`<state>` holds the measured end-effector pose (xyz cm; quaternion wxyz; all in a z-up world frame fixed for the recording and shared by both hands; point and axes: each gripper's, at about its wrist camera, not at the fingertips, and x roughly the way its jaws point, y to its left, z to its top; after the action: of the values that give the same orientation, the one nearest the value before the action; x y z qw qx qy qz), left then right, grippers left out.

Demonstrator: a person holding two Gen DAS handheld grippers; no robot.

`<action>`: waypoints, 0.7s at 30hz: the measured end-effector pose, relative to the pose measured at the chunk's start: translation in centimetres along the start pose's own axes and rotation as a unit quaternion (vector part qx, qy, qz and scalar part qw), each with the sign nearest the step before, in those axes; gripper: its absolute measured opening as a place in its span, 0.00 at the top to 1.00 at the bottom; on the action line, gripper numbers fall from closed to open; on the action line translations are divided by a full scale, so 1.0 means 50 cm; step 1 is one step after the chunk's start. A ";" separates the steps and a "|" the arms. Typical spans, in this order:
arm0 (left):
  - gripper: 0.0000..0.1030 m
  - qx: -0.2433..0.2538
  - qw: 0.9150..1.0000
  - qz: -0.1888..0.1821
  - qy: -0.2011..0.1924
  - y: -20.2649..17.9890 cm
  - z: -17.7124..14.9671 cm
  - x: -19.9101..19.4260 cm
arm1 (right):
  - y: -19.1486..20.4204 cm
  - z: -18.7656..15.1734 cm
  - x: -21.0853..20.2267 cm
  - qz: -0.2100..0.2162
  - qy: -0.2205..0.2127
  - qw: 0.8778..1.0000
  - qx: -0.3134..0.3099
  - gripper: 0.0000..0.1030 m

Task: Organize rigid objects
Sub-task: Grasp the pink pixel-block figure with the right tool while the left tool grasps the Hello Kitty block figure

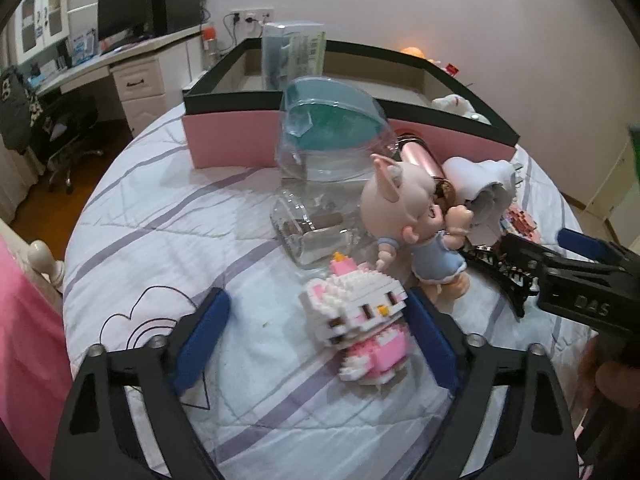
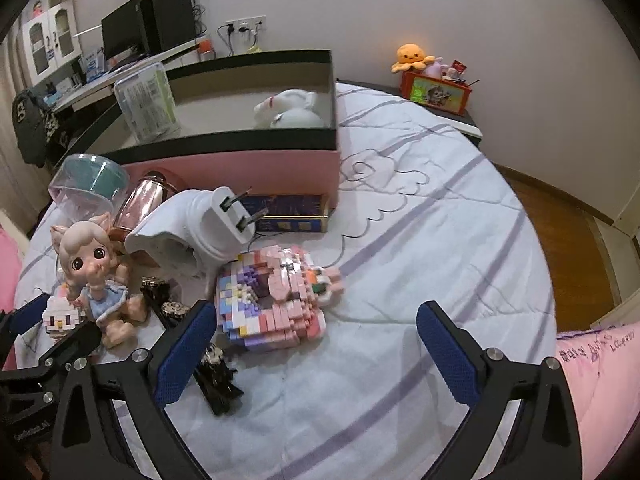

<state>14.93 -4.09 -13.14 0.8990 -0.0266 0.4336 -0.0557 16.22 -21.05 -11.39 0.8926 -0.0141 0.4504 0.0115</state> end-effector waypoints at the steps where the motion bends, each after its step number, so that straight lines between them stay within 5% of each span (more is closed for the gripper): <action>1: 0.32 0.005 1.000 0.000 -0.002 -0.002 0.001 -0.002 | 0.004 0.002 0.004 0.001 0.002 1.000 -0.005 0.03; 5: 0.55 0.010 1.000 -0.012 -0.003 0.003 -0.007 -0.011 | 0.018 0.004 0.029 -0.001 0.011 1.000 -0.027 0.03; 7: 0.56 0.010 1.000 -0.013 -0.005 0.006 -0.009 -0.013 | 0.018 0.001 0.031 0.002 0.005 1.000 -0.027 0.08; 10: 0.57 0.007 1.000 -0.011 -0.008 0.008 -0.006 -0.010 | 0.020 0.000 0.021 0.004 -0.006 0.999 -0.034 0.33; 21: 0.58 0.000 0.999 -0.027 -0.022 0.024 -0.004 -0.042 | -0.015 -0.016 -0.029 0.029 -0.014 0.999 0.001 0.34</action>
<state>13.58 -2.66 -11.74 0.9066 -0.0395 0.4126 -0.0798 14.73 -21.83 -10.68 0.8984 0.0000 0.4377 0.0373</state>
